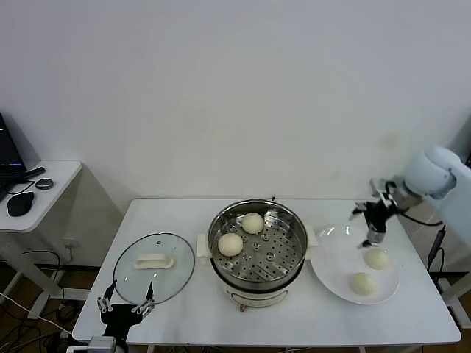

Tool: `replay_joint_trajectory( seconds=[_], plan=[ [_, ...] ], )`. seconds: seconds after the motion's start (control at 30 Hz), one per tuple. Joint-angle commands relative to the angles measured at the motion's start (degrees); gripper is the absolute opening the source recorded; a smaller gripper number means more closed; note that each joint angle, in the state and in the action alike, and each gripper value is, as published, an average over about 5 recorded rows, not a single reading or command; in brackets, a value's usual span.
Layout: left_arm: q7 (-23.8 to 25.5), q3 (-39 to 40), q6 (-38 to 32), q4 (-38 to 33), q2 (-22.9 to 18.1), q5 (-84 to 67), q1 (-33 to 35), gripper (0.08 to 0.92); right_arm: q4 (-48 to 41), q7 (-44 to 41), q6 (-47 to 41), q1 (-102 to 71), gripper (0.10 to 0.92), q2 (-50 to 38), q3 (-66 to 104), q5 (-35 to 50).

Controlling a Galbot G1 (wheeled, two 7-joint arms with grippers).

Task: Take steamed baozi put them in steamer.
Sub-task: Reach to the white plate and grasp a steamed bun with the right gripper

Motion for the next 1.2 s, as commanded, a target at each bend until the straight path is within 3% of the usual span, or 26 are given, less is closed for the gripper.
replay_joint_trajectory(
  seconds=[0.03, 1.2],
  plan=[
    [0.1, -0.1, 0.0, 0.0, -0.2, 0.0, 0.7, 0.823, -2.6, -1.4, 9.2, -14.2, 0.823, -0.6, 6.4, -11.3],
    [0.4, -0.3, -0.1, 4.1, 0.1, 0.0, -1.1, 0.823, -11.7, 1.8, 10.5, -15.8, 0.823, 7.4, 2.7, -14.3]
  ],
)
